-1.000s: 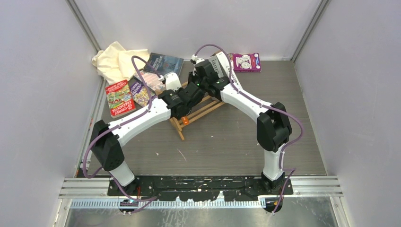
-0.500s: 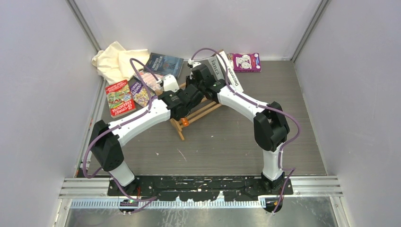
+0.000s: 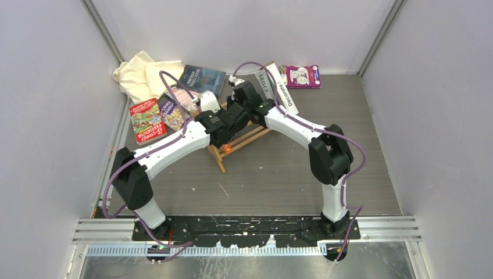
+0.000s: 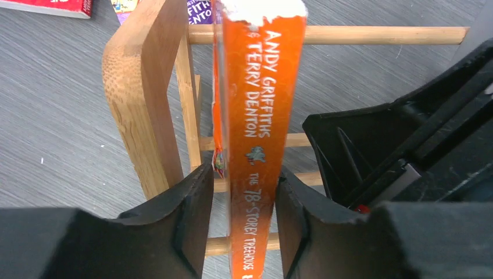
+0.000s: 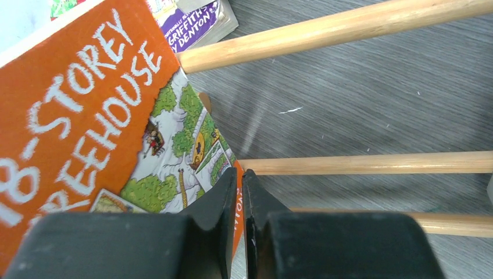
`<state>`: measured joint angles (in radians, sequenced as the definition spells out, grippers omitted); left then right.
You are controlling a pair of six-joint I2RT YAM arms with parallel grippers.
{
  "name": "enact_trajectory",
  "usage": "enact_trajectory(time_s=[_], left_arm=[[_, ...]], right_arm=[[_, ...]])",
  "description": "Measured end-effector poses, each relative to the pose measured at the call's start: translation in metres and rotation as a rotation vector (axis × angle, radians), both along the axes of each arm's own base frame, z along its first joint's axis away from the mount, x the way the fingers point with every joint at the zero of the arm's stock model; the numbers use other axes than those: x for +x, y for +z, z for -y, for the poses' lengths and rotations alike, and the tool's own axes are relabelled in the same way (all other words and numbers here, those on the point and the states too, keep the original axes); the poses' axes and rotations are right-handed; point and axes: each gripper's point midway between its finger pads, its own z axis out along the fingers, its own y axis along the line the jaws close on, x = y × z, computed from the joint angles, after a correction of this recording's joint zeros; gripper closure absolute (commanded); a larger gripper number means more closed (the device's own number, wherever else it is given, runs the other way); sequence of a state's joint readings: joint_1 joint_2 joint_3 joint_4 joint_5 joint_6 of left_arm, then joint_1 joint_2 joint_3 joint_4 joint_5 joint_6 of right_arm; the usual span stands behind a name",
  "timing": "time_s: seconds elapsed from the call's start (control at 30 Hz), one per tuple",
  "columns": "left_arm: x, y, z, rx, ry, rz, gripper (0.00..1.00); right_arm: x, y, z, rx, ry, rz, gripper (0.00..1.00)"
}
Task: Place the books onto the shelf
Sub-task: Place the book on the shelf.
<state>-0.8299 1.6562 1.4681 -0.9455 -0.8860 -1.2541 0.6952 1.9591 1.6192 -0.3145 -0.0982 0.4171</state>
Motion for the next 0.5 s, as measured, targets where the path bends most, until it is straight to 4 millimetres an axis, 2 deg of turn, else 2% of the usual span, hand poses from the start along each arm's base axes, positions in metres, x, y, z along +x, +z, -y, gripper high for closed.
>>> enact_trajectory(time_s=[0.13,0.5], left_arm=[[0.001,0.002,0.001,-0.004,0.000,0.003,0.44],[0.003,0.013,0.002,-0.003,-0.010,0.013,0.40]], right_arm=[[-0.003,-0.006,-0.003,-0.008,0.008,-0.009,0.86],[-0.004,-0.017,-0.006,-0.021,0.012,-0.025,0.87]])
